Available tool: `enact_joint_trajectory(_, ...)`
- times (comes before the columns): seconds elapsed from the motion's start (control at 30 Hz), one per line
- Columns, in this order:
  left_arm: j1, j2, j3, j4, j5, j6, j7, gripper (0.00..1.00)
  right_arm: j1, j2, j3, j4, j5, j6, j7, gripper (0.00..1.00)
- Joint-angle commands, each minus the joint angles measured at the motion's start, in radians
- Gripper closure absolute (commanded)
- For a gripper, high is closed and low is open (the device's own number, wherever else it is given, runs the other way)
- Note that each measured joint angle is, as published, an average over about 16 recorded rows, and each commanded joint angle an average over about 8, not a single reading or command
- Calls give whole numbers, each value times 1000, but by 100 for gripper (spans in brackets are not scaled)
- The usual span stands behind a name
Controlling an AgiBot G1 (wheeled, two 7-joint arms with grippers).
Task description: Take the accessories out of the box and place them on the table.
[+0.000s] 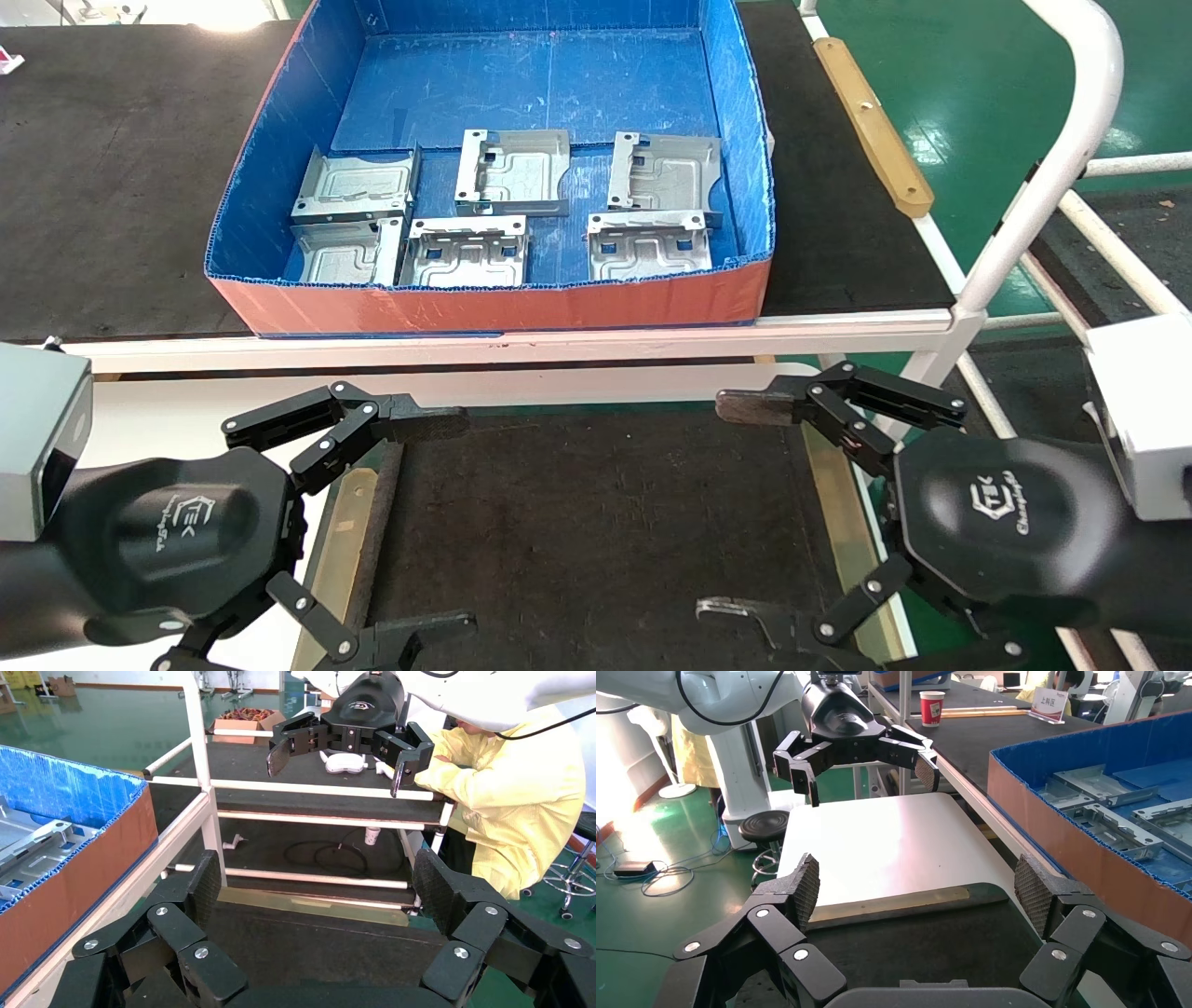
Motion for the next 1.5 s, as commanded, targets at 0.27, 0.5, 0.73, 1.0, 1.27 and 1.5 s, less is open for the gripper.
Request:
enact_joint_trajectory(0.27,0,0,0,0,0,0,0,0,0,0,0,0,0,0,0,0)
enact_joint_trajectory(0.5,0,0,0,0,0,0,0,0,0,0,0,0,0,0,0,0)
enact_joint_trajectory(0.73,4,2,2,0,5,-10,-3,0,0,0,0,0,0,0,0,0)
enact_joint_trajectory(1.0,12,27,10,-21,35,-97,-28,0,0,0,0,-1,0,0,0,0)
enact_joint_trajectory(1.27,-27,79,18,-12,92,-224,-44,0,1,0,-1,-1,0,0,-1,0)
enact_joint_trajectory(1.5,-113,131,35,75,168,-290,-20,0,1,0,-1,-1,1,0,-1,0)
